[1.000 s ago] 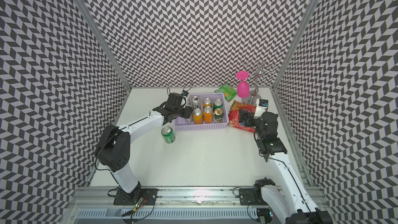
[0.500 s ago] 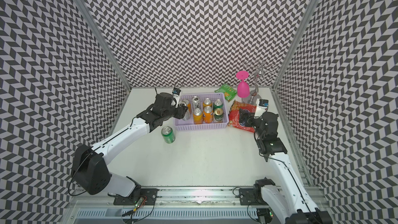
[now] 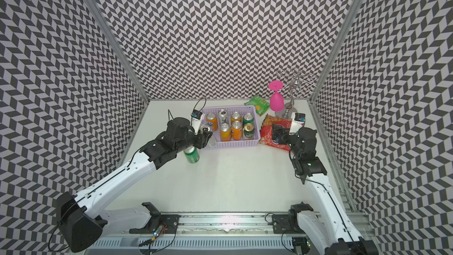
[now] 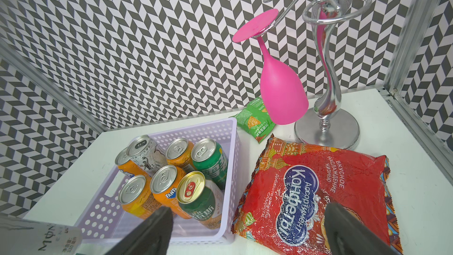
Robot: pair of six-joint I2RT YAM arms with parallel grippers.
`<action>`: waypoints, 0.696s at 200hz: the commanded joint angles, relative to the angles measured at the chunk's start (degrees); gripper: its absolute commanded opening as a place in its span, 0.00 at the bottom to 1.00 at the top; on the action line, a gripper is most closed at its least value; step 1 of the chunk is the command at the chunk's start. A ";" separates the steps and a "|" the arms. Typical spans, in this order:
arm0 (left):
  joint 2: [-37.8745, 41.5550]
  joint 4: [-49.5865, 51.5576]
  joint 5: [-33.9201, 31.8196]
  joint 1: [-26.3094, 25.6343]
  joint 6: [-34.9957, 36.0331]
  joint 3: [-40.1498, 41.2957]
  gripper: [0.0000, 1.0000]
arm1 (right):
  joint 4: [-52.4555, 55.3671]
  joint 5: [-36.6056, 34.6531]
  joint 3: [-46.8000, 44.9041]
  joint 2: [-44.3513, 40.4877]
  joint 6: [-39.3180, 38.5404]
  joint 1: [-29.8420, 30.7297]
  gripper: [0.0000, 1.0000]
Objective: Take out the drinks from the basket
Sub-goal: Place the drink at the center of the board.
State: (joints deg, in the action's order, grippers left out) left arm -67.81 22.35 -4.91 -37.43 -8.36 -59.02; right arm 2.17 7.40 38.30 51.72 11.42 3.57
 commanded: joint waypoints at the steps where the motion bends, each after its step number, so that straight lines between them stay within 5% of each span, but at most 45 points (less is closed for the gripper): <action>1: 3.36 -2.57 -2.63 -0.80 -1.86 1.34 0.48 | -1.97 0.86 0.78 -0.80 -0.33 -0.37 1.00; 139: 2.61 -10.47 -5.11 -0.89 -2.80 12.13 0.48 | -2.20 0.74 0.50 -0.63 -0.43 -0.37 1.00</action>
State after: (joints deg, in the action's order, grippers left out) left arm -65.12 20.23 -8.91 -38.24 -11.22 -46.57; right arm 2.15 7.75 38.30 51.72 11.42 3.57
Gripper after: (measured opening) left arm 0.611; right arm 0.995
